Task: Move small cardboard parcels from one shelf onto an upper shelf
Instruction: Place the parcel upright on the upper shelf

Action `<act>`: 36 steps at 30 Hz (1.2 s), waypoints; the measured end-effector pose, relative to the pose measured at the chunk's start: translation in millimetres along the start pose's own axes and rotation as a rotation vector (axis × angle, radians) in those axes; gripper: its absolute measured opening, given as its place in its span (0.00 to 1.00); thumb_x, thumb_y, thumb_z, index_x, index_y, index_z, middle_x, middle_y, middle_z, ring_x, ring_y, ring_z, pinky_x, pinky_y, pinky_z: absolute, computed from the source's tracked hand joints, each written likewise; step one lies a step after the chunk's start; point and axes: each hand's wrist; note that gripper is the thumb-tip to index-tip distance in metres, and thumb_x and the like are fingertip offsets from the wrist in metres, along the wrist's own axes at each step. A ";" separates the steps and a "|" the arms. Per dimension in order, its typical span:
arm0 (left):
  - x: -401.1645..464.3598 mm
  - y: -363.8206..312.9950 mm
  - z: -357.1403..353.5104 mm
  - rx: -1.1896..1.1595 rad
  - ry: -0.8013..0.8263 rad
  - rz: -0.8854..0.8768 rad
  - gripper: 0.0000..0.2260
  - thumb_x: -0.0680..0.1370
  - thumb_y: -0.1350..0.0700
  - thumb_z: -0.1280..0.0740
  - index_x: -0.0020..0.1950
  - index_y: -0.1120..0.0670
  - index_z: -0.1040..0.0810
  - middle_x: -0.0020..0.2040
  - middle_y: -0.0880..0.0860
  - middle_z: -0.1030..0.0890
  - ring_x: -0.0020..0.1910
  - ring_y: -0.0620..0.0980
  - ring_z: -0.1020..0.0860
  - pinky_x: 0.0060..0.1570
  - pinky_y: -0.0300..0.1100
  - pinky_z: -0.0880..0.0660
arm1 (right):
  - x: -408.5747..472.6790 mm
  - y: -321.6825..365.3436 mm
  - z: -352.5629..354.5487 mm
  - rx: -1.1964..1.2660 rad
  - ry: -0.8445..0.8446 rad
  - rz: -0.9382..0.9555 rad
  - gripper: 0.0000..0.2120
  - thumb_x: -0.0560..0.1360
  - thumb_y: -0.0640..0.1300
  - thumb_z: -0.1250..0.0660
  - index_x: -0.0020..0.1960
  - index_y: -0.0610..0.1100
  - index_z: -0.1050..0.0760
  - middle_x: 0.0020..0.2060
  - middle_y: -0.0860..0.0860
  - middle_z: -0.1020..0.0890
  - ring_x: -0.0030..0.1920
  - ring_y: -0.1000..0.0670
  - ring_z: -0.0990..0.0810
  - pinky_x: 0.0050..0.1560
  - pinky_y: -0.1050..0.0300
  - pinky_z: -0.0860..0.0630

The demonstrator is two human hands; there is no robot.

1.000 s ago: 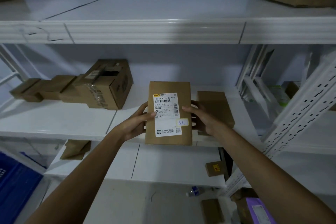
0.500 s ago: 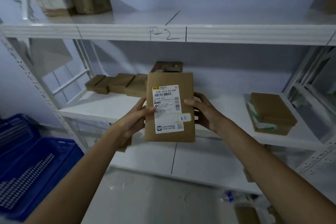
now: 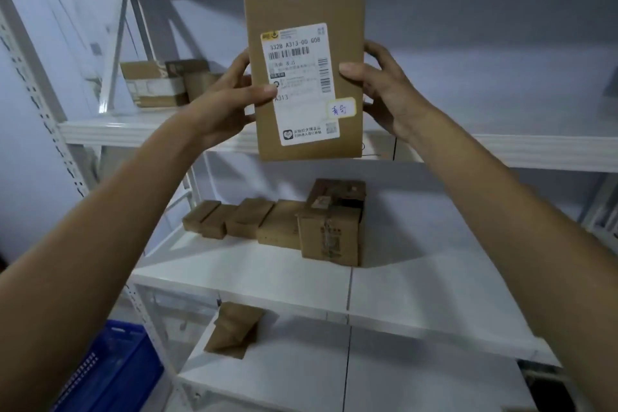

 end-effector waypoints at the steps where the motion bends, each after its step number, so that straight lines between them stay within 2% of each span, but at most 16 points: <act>1: 17.2 -8.1 1.9 0.015 0.003 -0.011 0.40 0.68 0.58 0.26 0.78 0.48 0.38 0.72 0.59 0.25 0.70 0.60 0.25 0.72 0.64 0.36 | 14.3 9.9 5.2 -0.018 -0.005 0.018 0.38 0.66 0.48 0.24 0.73 0.51 0.34 0.59 0.48 0.16 0.58 0.50 0.16 0.58 0.50 0.23; 4: 65.1 -24.6 4.5 0.039 0.020 -0.012 0.35 0.68 0.59 0.26 0.73 0.45 0.34 0.67 0.57 0.20 0.67 0.56 0.22 0.72 0.59 0.34 | 49.7 28.9 22.8 -0.049 -0.024 0.053 0.45 0.61 0.50 0.22 0.74 0.51 0.35 0.57 0.50 0.15 0.56 0.52 0.16 0.58 0.49 0.22; 7: 100.9 -19.3 4.4 0.054 0.050 -0.019 0.32 0.72 0.63 0.29 0.73 0.46 0.33 0.60 0.50 0.16 0.61 0.50 0.18 0.70 0.55 0.31 | 74.7 27.0 40.0 -0.068 -0.043 0.067 0.47 0.59 0.48 0.21 0.74 0.51 0.36 0.60 0.47 0.16 0.60 0.47 0.17 0.62 0.46 0.22; 10: 124.8 4.1 9.1 0.029 0.092 -0.023 0.36 0.69 0.63 0.27 0.75 0.48 0.34 0.66 0.56 0.20 0.65 0.55 0.21 0.72 0.58 0.33 | 86.4 9.4 53.8 -0.073 -0.068 0.046 0.44 0.61 0.45 0.21 0.74 0.51 0.35 0.59 0.46 0.16 0.62 0.46 0.18 0.59 0.49 0.21; 13: 141.4 23.6 18.1 -0.020 0.151 -0.008 0.42 0.66 0.64 0.25 0.78 0.48 0.36 0.73 0.59 0.27 0.71 0.59 0.26 0.72 0.60 0.34 | 91.7 -10.7 60.5 -0.059 -0.089 0.031 0.46 0.58 0.45 0.19 0.73 0.51 0.33 0.62 0.43 0.19 0.63 0.45 0.18 0.58 0.49 0.21; 16: 150.5 37.8 21.5 -0.046 0.175 -0.002 0.42 0.66 0.66 0.26 0.78 0.48 0.36 0.68 0.54 0.23 0.66 0.54 0.22 0.66 0.54 0.27 | 94.9 -21.9 63.1 -0.073 -0.103 0.039 0.45 0.59 0.43 0.19 0.73 0.52 0.33 0.64 0.42 0.20 0.64 0.44 0.19 0.64 0.46 0.22; 18: 154.5 46.4 22.4 -0.052 0.183 -0.008 0.42 0.68 0.68 0.27 0.79 0.48 0.37 0.66 0.51 0.22 0.65 0.53 0.21 0.63 0.52 0.25 | 94.4 -26.4 62.5 -0.079 -0.108 0.035 0.46 0.58 0.43 0.18 0.73 0.52 0.33 0.65 0.42 0.21 0.65 0.44 0.20 0.63 0.47 0.22; 20: 156.5 53.3 24.3 -0.066 0.192 -0.013 0.43 0.68 0.67 0.26 0.79 0.47 0.38 0.68 0.52 0.23 0.66 0.54 0.22 0.64 0.53 0.24 | 93.9 -29.8 62.4 -0.069 -0.120 0.030 0.50 0.55 0.44 0.15 0.73 0.51 0.33 0.66 0.42 0.22 0.65 0.43 0.20 0.60 0.49 0.21; 23: 158.2 56.5 27.6 -0.103 0.221 -0.013 0.50 0.63 0.63 0.19 0.80 0.46 0.39 0.73 0.56 0.28 0.69 0.57 0.24 0.59 0.51 0.21 | 95.8 -30.9 59.2 -0.047 -0.134 0.027 0.53 0.50 0.48 0.15 0.72 0.52 0.32 0.65 0.43 0.21 0.64 0.43 0.19 0.56 0.52 0.21; 26: 160.7 57.6 29.8 -0.082 0.221 -0.021 0.44 0.70 0.66 0.27 0.81 0.45 0.41 0.75 0.55 0.29 0.70 0.56 0.25 0.59 0.50 0.21 | 98.8 -35.6 55.7 -0.028 -0.136 0.010 0.49 0.50 0.49 0.15 0.68 0.53 0.30 0.62 0.45 0.20 0.62 0.44 0.18 0.54 0.54 0.21; 29: 163.1 59.7 30.9 -0.051 0.238 -0.029 0.42 0.74 0.68 0.29 0.81 0.45 0.43 0.75 0.55 0.30 0.69 0.56 0.25 0.55 0.47 0.19 | 98.0 -34.7 56.2 -0.066 -0.136 -0.019 0.46 0.55 0.46 0.15 0.69 0.54 0.31 0.60 0.47 0.19 0.58 0.48 0.17 0.51 0.57 0.21; 32: 161.3 61.3 28.8 -0.043 0.255 -0.031 0.40 0.77 0.70 0.32 0.81 0.45 0.44 0.74 0.55 0.30 0.67 0.54 0.24 0.50 0.42 0.18 | 95.8 -32.6 58.1 -0.110 -0.130 -0.037 0.39 0.67 0.41 0.21 0.73 0.52 0.34 0.57 0.49 0.18 0.57 0.49 0.17 0.53 0.57 0.22; 34: 161.0 62.3 27.7 -0.062 0.233 -0.029 0.39 0.77 0.70 0.33 0.81 0.46 0.44 0.75 0.56 0.31 0.68 0.55 0.25 0.50 0.43 0.18 | 95.2 -29.7 58.0 -0.123 -0.128 -0.051 0.34 0.73 0.37 0.26 0.74 0.51 0.35 0.56 0.49 0.18 0.57 0.49 0.17 0.54 0.55 0.22; 36: 161.3 61.6 29.0 -0.084 0.224 -0.023 0.40 0.76 0.69 0.30 0.81 0.46 0.44 0.75 0.57 0.31 0.68 0.55 0.24 0.53 0.44 0.17 | 94.8 -27.9 56.2 -0.119 -0.138 -0.063 0.32 0.75 0.36 0.28 0.74 0.49 0.35 0.53 0.50 0.17 0.56 0.49 0.17 0.57 0.54 0.22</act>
Point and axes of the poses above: each hand's wrist, its own x-axis towards the middle knuckle, its own z-axis out of the back of the hand, y = z × x
